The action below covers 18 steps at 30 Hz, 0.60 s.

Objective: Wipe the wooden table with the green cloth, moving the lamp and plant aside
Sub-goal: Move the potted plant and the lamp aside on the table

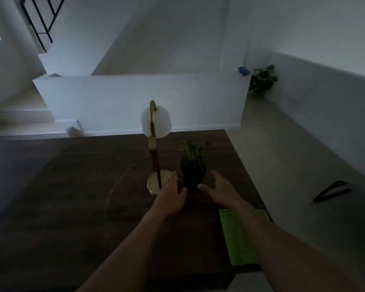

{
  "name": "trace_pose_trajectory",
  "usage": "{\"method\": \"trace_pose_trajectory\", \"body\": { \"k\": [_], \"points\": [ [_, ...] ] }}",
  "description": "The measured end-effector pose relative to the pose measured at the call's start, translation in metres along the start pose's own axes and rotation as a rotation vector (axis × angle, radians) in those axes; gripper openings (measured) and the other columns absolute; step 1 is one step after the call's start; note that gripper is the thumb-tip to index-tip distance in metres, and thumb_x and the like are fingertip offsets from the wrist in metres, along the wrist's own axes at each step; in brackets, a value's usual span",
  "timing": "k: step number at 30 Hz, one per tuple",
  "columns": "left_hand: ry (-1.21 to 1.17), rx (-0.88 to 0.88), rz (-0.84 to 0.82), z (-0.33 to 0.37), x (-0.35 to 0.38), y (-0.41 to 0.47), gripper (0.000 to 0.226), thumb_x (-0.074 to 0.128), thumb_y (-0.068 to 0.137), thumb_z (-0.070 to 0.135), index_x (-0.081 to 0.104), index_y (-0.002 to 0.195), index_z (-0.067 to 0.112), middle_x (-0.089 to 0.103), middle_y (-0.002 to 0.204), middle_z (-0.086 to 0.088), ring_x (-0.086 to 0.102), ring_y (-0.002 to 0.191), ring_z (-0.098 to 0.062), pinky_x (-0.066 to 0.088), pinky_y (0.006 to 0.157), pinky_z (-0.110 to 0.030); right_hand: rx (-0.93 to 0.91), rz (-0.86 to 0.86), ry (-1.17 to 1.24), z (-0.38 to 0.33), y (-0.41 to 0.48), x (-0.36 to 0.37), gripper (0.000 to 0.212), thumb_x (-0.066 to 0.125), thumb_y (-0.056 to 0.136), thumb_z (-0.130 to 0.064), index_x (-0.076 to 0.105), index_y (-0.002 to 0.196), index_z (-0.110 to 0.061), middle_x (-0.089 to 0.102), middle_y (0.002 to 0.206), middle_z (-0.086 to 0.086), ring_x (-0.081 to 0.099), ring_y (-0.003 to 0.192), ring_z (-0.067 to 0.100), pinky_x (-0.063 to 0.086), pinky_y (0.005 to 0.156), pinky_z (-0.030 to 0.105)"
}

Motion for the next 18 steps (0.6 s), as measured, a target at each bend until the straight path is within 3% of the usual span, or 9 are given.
{"method": "trace_pose_trajectory", "body": {
  "k": [2,4,7,11,18],
  "points": [
    [-0.086,-0.033,0.048,-0.003,0.004,0.008,0.069,0.055,0.092,0.032,0.014,0.146,0.046,0.035,0.151,-0.008,0.059,0.116,-0.030,0.053,0.091,-0.051,0.000,-0.017,0.003,0.000,0.010,0.000,0.087,0.069,0.074,-0.062,0.035,0.143,-0.021,0.045,0.144,0.011,0.044,0.130,0.030,0.043,0.103,0.039],
    [-0.129,-0.059,0.065,-0.007,0.009,0.009,0.069,0.054,0.094,0.026,0.014,0.147,0.043,0.038,0.149,-0.007,0.068,0.094,-0.020,0.059,0.073,-0.038,0.023,-0.052,0.000,0.005,0.016,0.002,0.096,0.067,0.066,-0.072,0.034,0.144,-0.026,0.045,0.144,0.011,0.043,0.131,0.030,0.043,0.104,0.044],
    [-0.192,-0.078,0.098,-0.009,0.013,0.012,0.069,0.053,0.096,0.019,0.015,0.149,0.040,0.041,0.144,-0.004,0.069,0.075,-0.015,0.053,0.052,-0.024,0.010,-0.064,0.014,0.009,0.026,0.005,0.092,0.068,0.064,-0.071,0.040,0.140,-0.027,0.050,0.140,0.007,0.049,0.126,0.027,0.045,0.099,0.038],
    [-0.231,-0.088,0.102,-0.004,0.015,0.016,0.066,0.054,0.095,0.017,0.020,0.148,0.037,0.052,0.121,0.005,0.071,0.071,-0.016,0.060,0.055,-0.034,-0.054,-0.074,0.060,0.007,0.034,0.004,0.068,0.075,0.079,-0.045,0.047,0.136,-0.022,0.059,0.131,0.003,0.055,0.118,0.022,0.039,0.085,0.025],
    [-0.279,-0.105,0.154,0.004,0.019,0.029,0.062,0.058,0.094,0.022,0.026,0.147,0.034,0.055,0.111,0.011,0.070,0.065,-0.015,0.053,0.052,-0.023,-0.023,-0.116,0.128,0.009,0.045,0.004,0.072,0.078,0.073,-0.047,0.048,0.135,-0.028,0.060,0.122,-0.007,0.057,0.109,0.013,0.044,0.086,0.028]
  ]
}}
Point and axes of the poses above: each hand's wrist, its own y-axis towards the middle knuckle, its own x-axis out of the palm, z = x × y, the point moved 6 cm from there along y, towards the middle knuckle
